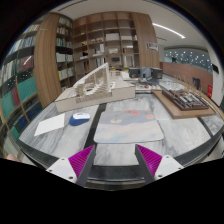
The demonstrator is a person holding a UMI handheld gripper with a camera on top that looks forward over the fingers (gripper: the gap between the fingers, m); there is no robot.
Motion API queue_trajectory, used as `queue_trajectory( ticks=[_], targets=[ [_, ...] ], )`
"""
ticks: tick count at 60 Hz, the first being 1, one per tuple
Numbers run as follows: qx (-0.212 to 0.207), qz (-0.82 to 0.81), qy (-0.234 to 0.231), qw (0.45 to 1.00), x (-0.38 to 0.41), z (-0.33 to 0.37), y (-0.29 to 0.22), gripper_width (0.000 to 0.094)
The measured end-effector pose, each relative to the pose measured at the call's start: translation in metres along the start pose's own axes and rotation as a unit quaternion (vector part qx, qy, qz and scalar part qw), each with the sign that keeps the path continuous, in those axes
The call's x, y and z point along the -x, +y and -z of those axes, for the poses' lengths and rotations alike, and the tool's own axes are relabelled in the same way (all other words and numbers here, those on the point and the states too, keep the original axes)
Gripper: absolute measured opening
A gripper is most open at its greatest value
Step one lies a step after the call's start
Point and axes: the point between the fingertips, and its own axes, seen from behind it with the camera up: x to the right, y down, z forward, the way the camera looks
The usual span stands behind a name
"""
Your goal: Arrange mouse
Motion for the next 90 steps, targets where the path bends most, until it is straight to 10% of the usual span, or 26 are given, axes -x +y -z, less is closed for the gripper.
queue_trajectory(
  ticks=[20,56,60,72,90],
  targets=[
    [0.020,0.025,-0.096,0.995,0.144,-0.100,-0.006,0.0819],
    [0.036,0.041,-0.020,0.998,0.200,-0.263,-0.067,0.0822],
    [0.039,0.054,-0.019,0.998,0.202,-0.269,-0.069,0.0616],
    [0.057,0.048,-0.031,0.997,0.203,-0.272,-0.069,0.0449],
    [-0.061,0.072,-0.010,0.995,0.104,-0.177,-0.169,0.0404]
  ],
)
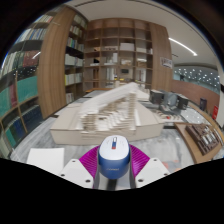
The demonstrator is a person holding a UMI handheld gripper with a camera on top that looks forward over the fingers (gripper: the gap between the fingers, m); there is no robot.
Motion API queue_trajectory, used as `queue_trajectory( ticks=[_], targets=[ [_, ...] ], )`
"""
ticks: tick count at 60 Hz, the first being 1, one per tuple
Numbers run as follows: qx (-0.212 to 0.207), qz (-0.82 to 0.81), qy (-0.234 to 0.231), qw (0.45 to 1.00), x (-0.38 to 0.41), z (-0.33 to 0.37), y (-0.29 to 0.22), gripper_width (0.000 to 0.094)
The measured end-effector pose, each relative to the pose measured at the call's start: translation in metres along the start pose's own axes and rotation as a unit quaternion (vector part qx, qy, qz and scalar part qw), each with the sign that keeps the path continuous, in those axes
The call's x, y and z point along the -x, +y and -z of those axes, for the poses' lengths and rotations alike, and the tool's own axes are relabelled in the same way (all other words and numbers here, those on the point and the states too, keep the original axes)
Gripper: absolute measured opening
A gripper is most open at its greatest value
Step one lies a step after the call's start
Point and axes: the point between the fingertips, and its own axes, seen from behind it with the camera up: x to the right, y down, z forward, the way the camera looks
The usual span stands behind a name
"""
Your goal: Arrange mouse
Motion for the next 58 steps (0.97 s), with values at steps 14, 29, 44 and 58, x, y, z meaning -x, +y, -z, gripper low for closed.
queue_trajectory(
  ticks=[14,29,44,58],
  targets=[
    [0.092,-0.054,0.052,0.993,-0.126,0.001,0.106,0.0400],
    [0.120,-0.074,0.022,0.990,-0.129,-0.004,0.135,0.0502],
    [0.109,-0.103,-0.010,0.989,-0.137,0.054,0.113,0.0831],
    [0.093,-0.115,0.013,0.989,-0.189,0.148,0.133,0.0836]
  ],
)
